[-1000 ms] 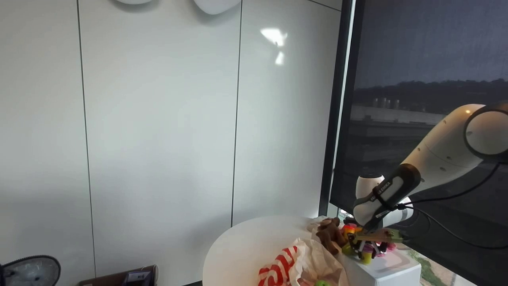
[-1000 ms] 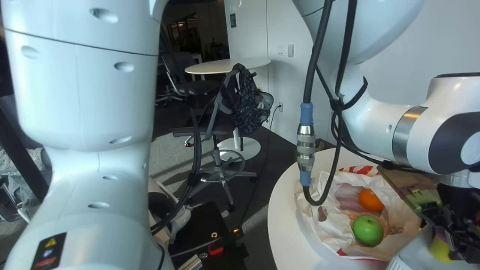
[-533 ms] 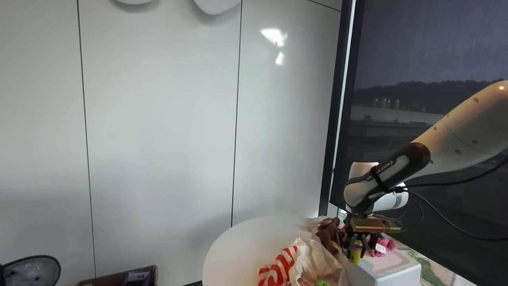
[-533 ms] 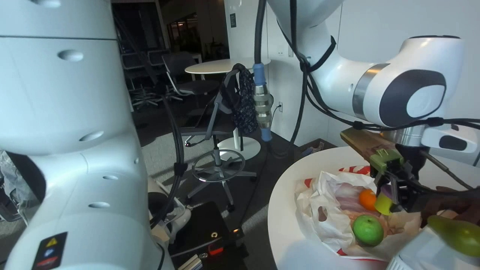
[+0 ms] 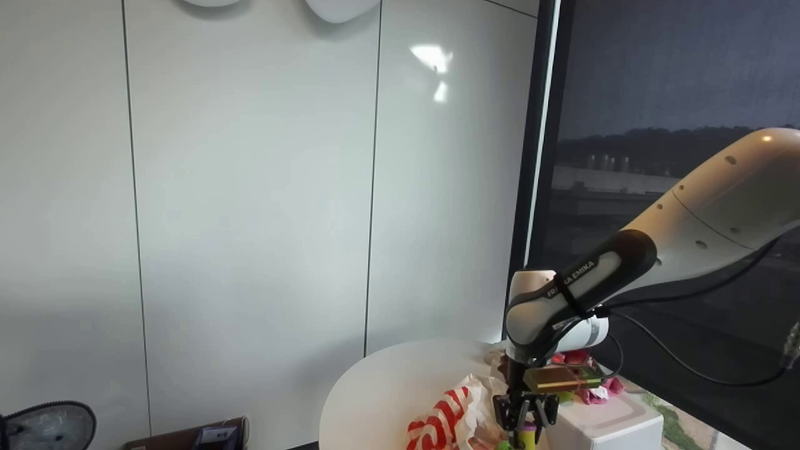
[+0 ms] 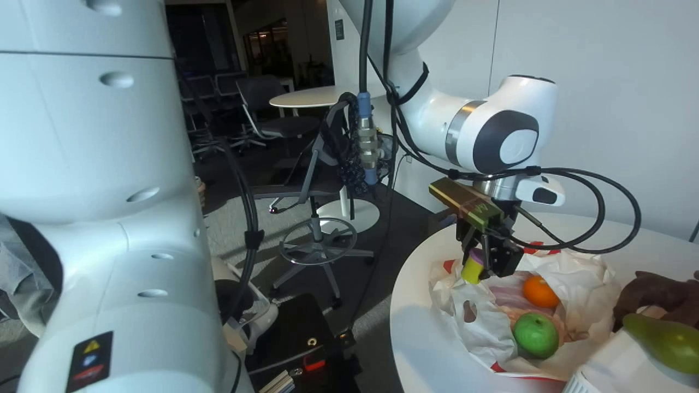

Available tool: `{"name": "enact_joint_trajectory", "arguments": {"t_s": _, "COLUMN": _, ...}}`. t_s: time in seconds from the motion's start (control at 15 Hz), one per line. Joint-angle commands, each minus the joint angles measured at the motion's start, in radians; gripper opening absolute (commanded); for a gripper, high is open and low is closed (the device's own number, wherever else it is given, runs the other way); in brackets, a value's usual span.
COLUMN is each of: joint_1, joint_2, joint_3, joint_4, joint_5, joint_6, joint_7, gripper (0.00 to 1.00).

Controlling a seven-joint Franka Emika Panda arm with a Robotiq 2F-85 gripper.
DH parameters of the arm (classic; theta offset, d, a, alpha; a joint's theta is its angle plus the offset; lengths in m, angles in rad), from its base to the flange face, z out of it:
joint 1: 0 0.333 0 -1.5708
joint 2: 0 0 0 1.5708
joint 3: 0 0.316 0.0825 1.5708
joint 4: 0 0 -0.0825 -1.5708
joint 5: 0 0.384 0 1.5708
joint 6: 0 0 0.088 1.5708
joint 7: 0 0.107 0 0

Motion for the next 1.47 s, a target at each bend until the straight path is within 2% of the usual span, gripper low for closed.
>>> {"name": "enact_joint_trajectory", "arguments": {"t_s": 0.0, "joint_1": 0.033, "joint_2": 0.098, "joint_3": 0.014, "joint_4": 0.035, "joint_5": -0.073, "joint_6": 0.090, "joint_7": -0.006, "gripper": 0.23}}
{"name": "enact_joint_trajectory", "arguments": {"t_s": 0.2, "joint_1": 0.061, "joint_2": 0.213, "joint_3": -0.013, "joint_4": 0.085, "joint_5": -0.196, "joint_6": 0.210, "joint_7": 0.012, "gripper": 0.23}}
{"name": "enact_joint_trajectory", "arguments": {"t_s": 0.47, "joint_1": 0.098, "joint_2": 0.351, "joint_3": -0.085, "joint_4": 0.176, "joint_5": -0.330, "joint_6": 0.343, "joint_7": 0.017, "gripper": 0.23}}
{"name": "enact_joint_trajectory", "arguments": {"t_s": 0.53, "joint_1": 0.103, "joint_2": 0.377, "joint_3": -0.100, "joint_4": 0.194, "joint_5": -0.338, "joint_6": 0.370, "joint_7": 0.014, "gripper": 0.42}}
{"name": "enact_joint_trajectory", "arguments": {"t_s": 0.6, "joint_1": 0.100, "joint_2": 0.396, "joint_3": -0.104, "joint_4": 0.209, "joint_5": -0.323, "joint_6": 0.384, "joint_7": 0.011, "gripper": 0.73}}
{"name": "enact_joint_trajectory", "arguments": {"t_s": 0.73, "joint_1": 0.088, "joint_2": 0.387, "joint_3": -0.099, "joint_4": 0.209, "joint_5": -0.274, "joint_6": 0.362, "joint_7": 0.005, "gripper": 0.78}}
{"name": "enact_joint_trajectory", "arguments": {"t_s": 0.93, "joint_1": 0.046, "joint_2": 0.285, "joint_3": -0.084, "joint_4": 0.159, "joint_5": -0.194, "joint_6": 0.311, "joint_7": -0.008, "gripper": 0.99}}
{"name": "enact_joint_trajectory", "arguments": {"t_s": 1.13, "joint_1": 0.000, "joint_2": 0.164, "joint_3": -0.096, "joint_4": 0.131, "joint_5": -0.105, "joint_6": 0.294, "joint_7": 0.008, "gripper": 1.00}}
{"name": "enact_joint_trajectory", "arguments": {"t_s": 1.4, "joint_1": -0.059, "joint_2": 0.067, "joint_3": -0.163, "joint_4": 0.154, "joint_5": -0.084, "joint_6": 0.303, "joint_7": 0.056, "gripper": 1.00}}
